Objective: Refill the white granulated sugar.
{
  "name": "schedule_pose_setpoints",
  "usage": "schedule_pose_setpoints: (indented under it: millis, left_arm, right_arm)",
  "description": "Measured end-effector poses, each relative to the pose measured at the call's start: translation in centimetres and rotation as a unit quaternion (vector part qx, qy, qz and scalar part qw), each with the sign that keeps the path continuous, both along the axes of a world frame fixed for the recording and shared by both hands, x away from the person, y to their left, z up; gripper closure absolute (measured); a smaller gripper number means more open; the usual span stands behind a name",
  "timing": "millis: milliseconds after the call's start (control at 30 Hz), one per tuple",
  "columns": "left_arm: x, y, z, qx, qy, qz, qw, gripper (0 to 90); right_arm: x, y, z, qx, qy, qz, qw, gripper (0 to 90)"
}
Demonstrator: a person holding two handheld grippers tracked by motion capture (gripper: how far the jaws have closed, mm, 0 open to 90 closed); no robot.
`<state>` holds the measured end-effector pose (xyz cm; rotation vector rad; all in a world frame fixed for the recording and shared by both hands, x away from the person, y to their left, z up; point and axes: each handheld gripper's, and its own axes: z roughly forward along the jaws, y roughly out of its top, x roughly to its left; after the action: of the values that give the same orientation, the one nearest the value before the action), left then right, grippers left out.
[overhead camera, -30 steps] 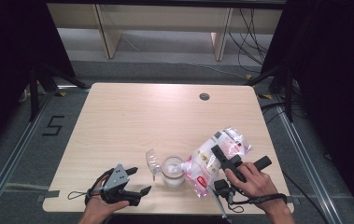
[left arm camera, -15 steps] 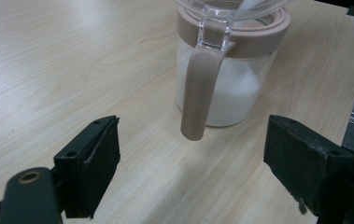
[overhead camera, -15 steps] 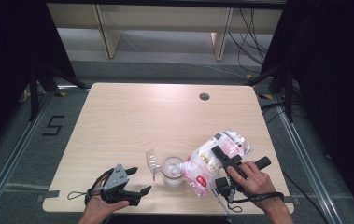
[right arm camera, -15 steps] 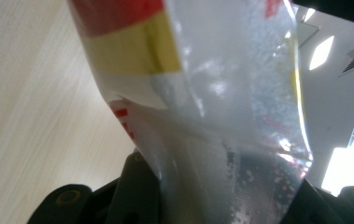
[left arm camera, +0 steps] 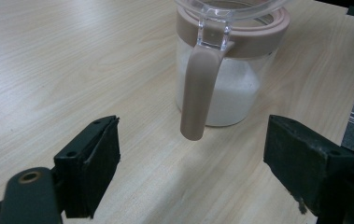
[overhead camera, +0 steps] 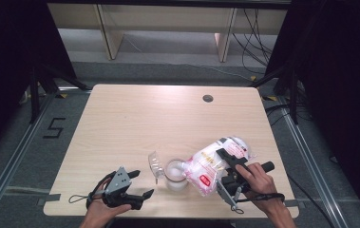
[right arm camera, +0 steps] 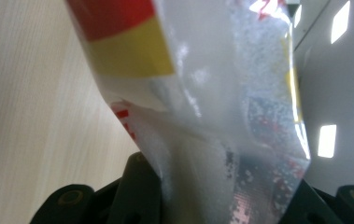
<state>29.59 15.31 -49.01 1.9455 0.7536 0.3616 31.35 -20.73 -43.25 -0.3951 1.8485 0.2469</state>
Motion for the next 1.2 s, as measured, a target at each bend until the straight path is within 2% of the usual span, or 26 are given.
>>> schedule_pose_setpoints:
  millis: [67,100,200,267,300,433,467,500,533,600,667,733,767,800,867,900,933,1000,1033,1067,1133,1167,1200]
  left_arm:
    - [0.0,0.0,0.0,0.000,0.000,0.001,1.0000,18.1]
    - [0.0,0.0,0.0,0.000,0.000,0.002,1.0000,18.1]
    - [0.0,0.0,-0.1,0.000,0.001,-0.002,1.0000,18.1]
    - [0.0,0.0,0.0,0.000,0.000,0.001,1.0000,18.1]
    - [0.0,0.0,0.0,-0.001,0.001,0.001,1.0000,18.1]
    - [0.0,0.0,0.0,0.000,0.000,-0.001,1.0000,18.1]
    - [0.0,0.0,0.0,0.000,-0.001,0.001,1.0000,18.1]
    - [0.0,0.0,0.0,0.000,-0.001,0.001,1.0000,18.1]
    - [0.0,0.0,0.0,0.001,-0.001,0.001,1.0000,18.1]
    - [0.0,0.0,0.0,-0.003,-0.001,-0.002,1.0000,18.0]
    - [0.0,0.0,0.0,-0.004,-0.001,0.000,1.0000,18.1]
    - [0.0,0.0,0.0,-0.003,-0.001,-0.001,1.0000,18.1]
    - [0.0,0.0,0.0,-0.003,-0.001,-0.002,1.0000,18.1]
    - [0.0,0.0,0.0,-0.002,-0.002,-0.002,1.0000,18.1]
    - [0.0,0.0,0.1,-0.004,-0.001,-0.001,1.0000,18.1]
    - [0.0,0.0,0.1,-0.005,-0.002,0.000,1.0000,18.1]
    - [0.0,0.0,0.0,-0.005,-0.001,0.000,1.0000,18.1]
    - [0.0,0.0,0.0,-0.002,-0.003,-0.002,1.0000,18.1]
    - [0.0,0.0,0.0,-0.003,-0.001,-0.002,1.0000,18.1]
    - [0.0,0.0,0.0,-0.004,-0.001,-0.002,1.0000,18.1]
    - [0.0,0.0,0.0,-0.002,-0.003,-0.002,1.0000,18.1]
    - [0.0,0.0,0.0,-0.001,-0.001,-0.004,1.0000,18.0]
    - [0.0,-0.1,0.0,-0.003,-0.002,-0.002,1.0000,18.1]
  right_arm:
    - [0.2,-0.2,-0.1,0.017,0.008,-0.001,0.9998,73.4]
    - [0.4,-0.2,0.0,0.010,0.005,0.012,0.9999,73.5]
    - [0.4,-0.5,-0.7,0.055,0.033,-0.014,0.9979,73.8]
    - [0.6,-0.5,-0.6,0.045,0.025,-0.002,0.9987,74.2]
    - [0.7,-0.5,-0.8,0.065,0.038,-0.005,0.9971,74.4]
    - [0.9,-0.8,-0.9,0.107,0.065,-0.013,0.9921,74.7]
    - [0.9,-0.8,-1.2,0.127,0.074,-0.018,0.9889,74.8]
    - [0.9,-0.9,-1.3,0.137,0.084,-0.021,0.9869,74.8]
    - [1.1,-0.9,-1.4,0.138,0.086,-0.015,0.9867,74.9]
    - [1.3,-0.9,-1.6,0.149,0.099,-0.017,0.9838,75.0]
    - [1.6,-1.0,-1.8,0.161,0.101,-0.017,0.9817,75.2]
    - [1.9,-1.1,-2.0,0.184,0.116,-0.023,0.9758,75.4]
    - [2.0,-1.2,-2.1,0.190,0.119,-0.022,0.9743,75.5]
    - [2.2,-1.3,-2.1,0.188,0.121,-0.015,0.9746,75.6]
    - [2.4,-1.5,-2.5,0.215,0.140,-0.026,0.9662,75.9]
    - [2.6,-1.6,-2.4,0.216,0.144,-0.019,0.9656,76.0]
    - [2.6,-1.7,-2.7,0.243,0.160,-0.033,0.9560,76.1]
    - [2.9,-2.1,-2.7,0.266,0.174,-0.033,0.9476,76.4]
    - [3.0,-2.2,-2.8,0.273,0.175,-0.034,0.9455,76.5]
    - [3.1,-2.3,-2.8,0.285,0.178,-0.037,0.9410,76.6]
    - [3.4,-2.8,-2.8,0.303,0.185,-0.036,0.9343,76.9]
    - [3.6,-2.9,-2.8,0.308,0.188,-0.032,0.9321,77.0]
    - [3.6,-3.1,-3.0,0.330,0.200,-0.038,0.9218,77.1]
